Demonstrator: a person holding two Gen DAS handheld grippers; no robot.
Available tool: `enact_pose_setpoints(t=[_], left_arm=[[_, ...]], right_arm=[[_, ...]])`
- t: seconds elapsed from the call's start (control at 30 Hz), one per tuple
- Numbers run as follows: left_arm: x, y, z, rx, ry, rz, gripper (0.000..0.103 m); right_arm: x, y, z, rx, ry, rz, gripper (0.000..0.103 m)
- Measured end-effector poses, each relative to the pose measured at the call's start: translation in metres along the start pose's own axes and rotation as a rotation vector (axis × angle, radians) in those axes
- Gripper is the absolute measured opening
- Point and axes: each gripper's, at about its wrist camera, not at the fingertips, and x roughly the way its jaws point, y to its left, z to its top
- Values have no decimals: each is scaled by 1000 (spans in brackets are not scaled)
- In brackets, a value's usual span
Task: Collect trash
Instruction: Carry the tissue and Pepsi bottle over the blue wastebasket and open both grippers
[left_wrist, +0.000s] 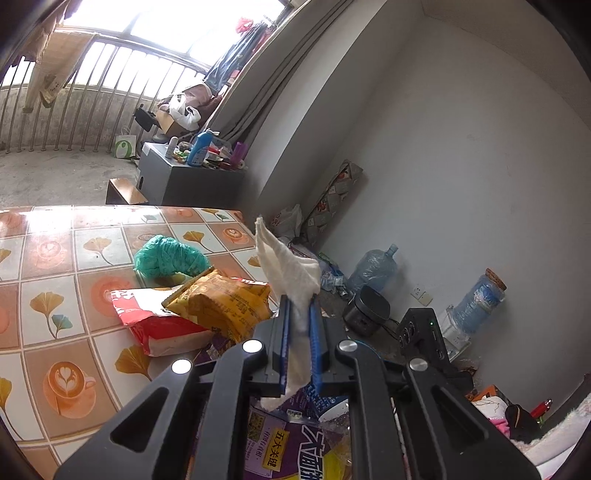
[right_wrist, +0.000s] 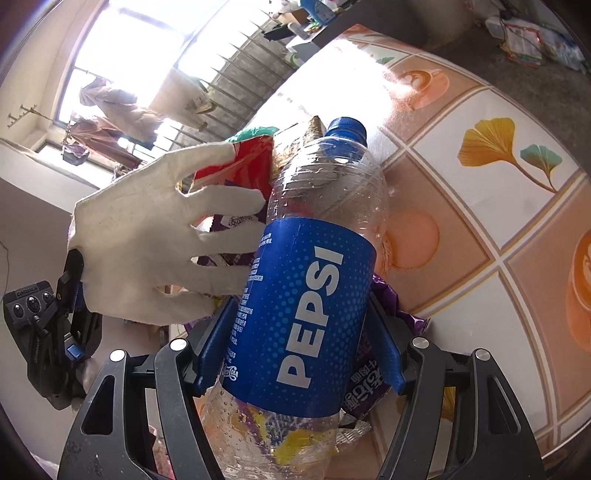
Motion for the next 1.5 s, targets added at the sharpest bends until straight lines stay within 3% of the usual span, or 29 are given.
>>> enact_pose_setpoints(t=[0.17,0.57,0.87,1.3,1.5], left_arm=[[2,-18,0,49,-10,-59,9],[27,-48,5,108,17,-78,7],[60,-89,30,219,37,-122,7],[173,-157,48,278,172,-201,7],[244,-208,37,338,275,-243,7]], right_arm=[[-14,-5,4,18,-33,49,63],[-48,-17,2,46,-130,96,63],[-95,-34,2,70,-274,113,63],[-148,-97,8,221,-464,98,63],[-180,-154,0,377,-570,45,63]])
